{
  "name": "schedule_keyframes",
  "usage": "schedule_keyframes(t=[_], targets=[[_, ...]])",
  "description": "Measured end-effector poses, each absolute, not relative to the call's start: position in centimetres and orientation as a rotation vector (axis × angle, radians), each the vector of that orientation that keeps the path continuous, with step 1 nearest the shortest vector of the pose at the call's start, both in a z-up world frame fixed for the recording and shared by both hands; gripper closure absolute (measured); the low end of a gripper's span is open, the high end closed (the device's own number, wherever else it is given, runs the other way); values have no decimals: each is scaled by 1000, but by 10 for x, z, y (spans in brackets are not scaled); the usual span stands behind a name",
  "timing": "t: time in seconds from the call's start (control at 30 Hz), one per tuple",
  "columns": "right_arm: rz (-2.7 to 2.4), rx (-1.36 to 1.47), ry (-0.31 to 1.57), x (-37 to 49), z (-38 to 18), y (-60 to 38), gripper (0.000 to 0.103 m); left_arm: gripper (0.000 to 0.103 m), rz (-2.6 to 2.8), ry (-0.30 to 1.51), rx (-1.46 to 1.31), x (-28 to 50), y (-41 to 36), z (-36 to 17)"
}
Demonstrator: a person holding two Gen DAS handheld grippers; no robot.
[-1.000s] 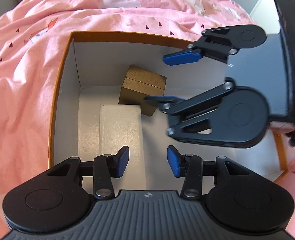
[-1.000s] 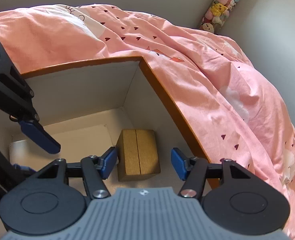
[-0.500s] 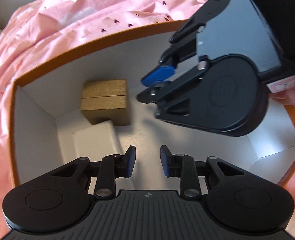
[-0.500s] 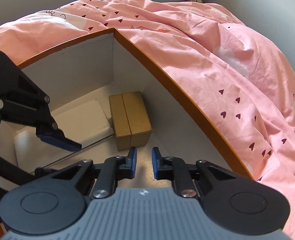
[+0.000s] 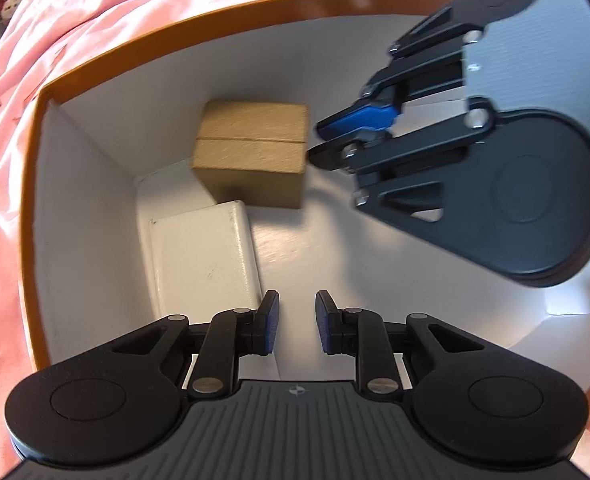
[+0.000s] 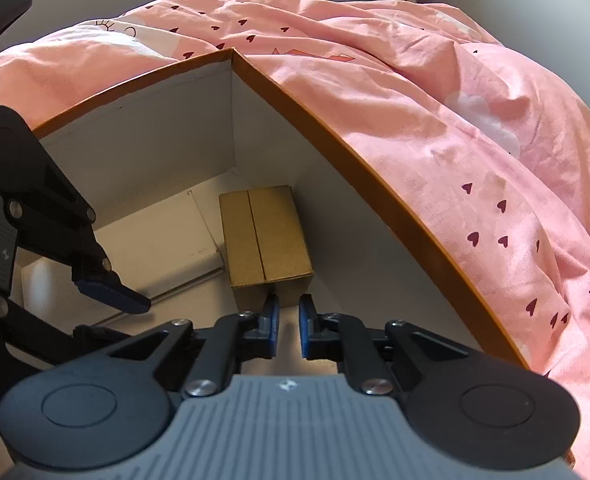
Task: Organize objects
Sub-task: 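Withdraw both grippers up out of the shoebox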
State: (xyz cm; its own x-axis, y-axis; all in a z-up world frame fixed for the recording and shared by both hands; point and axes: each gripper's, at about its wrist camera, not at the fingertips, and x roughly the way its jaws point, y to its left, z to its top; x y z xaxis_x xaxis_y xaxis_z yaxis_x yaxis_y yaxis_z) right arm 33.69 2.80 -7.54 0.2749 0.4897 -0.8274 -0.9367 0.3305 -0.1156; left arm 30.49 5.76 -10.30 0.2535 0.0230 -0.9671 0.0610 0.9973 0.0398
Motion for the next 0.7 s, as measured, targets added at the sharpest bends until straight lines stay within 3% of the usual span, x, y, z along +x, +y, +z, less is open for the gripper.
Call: schedule_keyframes(t=[0.1,0.17,0.3,0.5,0.7], targets=[[1072,-698,774,338,-77,31,92,77,-2,1309,54,304,68,-103],[1076,-694,773,339,-77,34,93,89,13,1304,44,303,74,-103],[1084,-684,764,341,-79,42,97,90,11,1302,-23,303,84,-105],[1112,-667,742,337,-80,61,103,90,-2,1284,-37,299,87,-105],[1137,-644,725,333,-82,77,103,78,-26,1258,-91,296,93,-102]])
